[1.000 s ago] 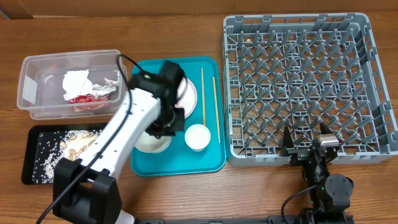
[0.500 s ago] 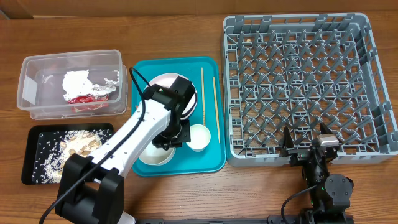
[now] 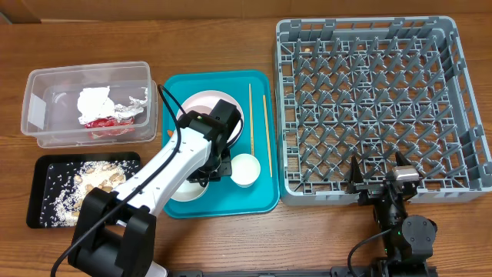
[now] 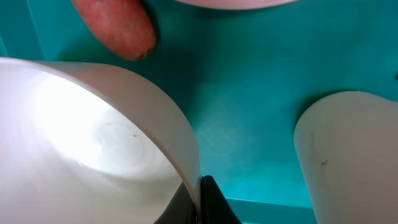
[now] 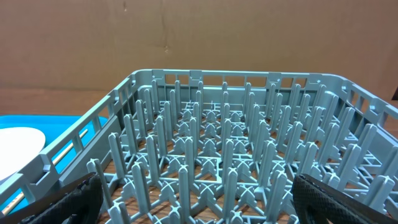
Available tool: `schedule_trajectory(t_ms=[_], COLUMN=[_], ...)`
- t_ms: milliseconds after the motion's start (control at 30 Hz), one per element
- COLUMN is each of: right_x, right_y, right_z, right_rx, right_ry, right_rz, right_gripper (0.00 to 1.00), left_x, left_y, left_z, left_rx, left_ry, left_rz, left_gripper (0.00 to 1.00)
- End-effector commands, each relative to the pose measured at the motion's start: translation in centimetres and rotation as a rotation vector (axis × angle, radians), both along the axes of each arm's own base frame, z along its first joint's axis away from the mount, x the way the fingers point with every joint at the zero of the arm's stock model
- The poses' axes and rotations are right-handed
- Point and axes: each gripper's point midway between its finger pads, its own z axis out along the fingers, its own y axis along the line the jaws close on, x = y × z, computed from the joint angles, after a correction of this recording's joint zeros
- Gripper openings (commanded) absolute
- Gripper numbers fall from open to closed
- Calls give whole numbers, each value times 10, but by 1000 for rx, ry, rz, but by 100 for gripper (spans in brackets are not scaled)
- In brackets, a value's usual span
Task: Sort waste into correct bins and load items into the dishwasher
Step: 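Lower the bowl onto the teal tray and open the left gripper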
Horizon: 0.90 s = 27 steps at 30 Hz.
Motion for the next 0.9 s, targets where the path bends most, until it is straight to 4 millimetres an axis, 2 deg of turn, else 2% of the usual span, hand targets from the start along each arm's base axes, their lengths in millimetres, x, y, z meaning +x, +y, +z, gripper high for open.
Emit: schedule_trajectory(t_ms=[0, 233, 500, 600, 633, 867], right_x=[0, 0, 0, 0, 0, 0], right_y=[0, 0, 0, 0, 0, 0], right_z=[-2, -2, -2, -2, -2, -2], right_rx=[-11, -11, -11, -11, -11, -11], right_ry=[-2, -2, -2, -2, -2, -2], right_rz=[-1, -1, -1, -1, -1, -1], right_gripper=[100, 100, 100, 100, 100, 100], left_x=[-1, -5, -7, -11, -11, -10], left_y=[6, 8, 4, -1, -3, -2], left_z=[1, 2, 1, 1, 1, 1], left_rx=[33, 41, 17, -13, -23, -20], left_ry=[-16, 1, 15, 34, 39, 33], left_rz=[15, 14, 15, 18, 19, -8], left_gripper=[4, 8, 8, 11, 4, 4])
